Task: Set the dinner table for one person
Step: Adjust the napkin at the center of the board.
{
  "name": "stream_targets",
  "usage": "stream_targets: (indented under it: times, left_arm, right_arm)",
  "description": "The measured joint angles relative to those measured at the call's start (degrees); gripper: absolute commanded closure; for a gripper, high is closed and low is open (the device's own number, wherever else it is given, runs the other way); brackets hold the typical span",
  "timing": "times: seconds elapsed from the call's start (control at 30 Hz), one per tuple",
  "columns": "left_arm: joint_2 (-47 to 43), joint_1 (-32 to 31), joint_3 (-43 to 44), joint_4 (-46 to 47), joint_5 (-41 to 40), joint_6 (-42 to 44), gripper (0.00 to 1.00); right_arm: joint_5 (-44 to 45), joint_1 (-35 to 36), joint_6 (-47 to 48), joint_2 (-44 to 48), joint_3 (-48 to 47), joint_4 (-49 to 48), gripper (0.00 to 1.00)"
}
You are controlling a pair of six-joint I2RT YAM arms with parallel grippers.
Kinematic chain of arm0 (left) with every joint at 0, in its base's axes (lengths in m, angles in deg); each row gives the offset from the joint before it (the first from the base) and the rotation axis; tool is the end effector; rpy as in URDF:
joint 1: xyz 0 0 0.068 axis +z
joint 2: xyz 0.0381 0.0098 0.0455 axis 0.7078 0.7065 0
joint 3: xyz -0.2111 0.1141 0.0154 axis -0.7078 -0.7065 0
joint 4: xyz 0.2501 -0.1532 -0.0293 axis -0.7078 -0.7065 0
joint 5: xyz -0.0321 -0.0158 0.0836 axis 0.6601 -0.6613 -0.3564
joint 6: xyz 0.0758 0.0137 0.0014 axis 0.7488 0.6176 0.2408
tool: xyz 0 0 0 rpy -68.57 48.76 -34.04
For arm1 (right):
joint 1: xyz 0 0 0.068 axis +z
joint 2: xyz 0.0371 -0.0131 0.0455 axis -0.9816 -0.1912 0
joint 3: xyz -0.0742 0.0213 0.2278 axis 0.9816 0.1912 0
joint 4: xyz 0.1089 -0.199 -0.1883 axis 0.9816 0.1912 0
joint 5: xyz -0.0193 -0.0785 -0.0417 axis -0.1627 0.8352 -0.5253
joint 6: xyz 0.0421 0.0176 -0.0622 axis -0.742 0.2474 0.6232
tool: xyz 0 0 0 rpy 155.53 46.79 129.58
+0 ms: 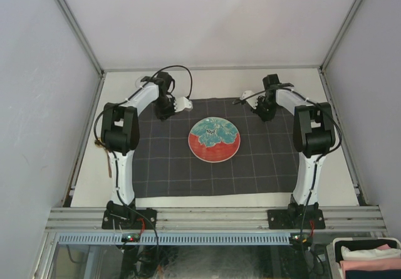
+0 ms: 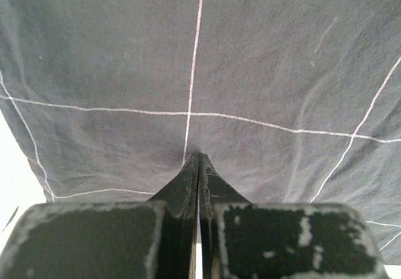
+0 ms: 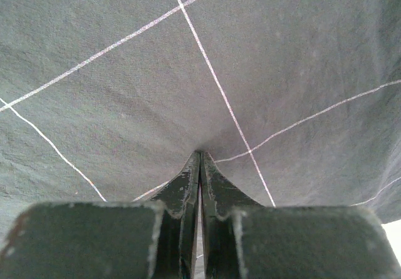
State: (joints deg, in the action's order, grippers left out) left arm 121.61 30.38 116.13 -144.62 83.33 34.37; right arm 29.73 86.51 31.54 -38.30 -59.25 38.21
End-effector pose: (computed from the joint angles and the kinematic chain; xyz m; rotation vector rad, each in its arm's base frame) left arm 0.4391 -0.1248 0.1077 1.8671 2.2675 -0.0973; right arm 0.4314 0.0722 0.0819 -1.5590 2.3423 0.1420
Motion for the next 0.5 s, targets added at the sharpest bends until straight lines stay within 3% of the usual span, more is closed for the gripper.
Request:
stream_targets:
  times: [0.5]
  left_arm:
    - [2.2,-0.4,0.9,0.1,-0.5,0.6,1.00]
  right_arm:
    - [0.1,0.0,0.1,1.1,1.9,-2.1,1.00]
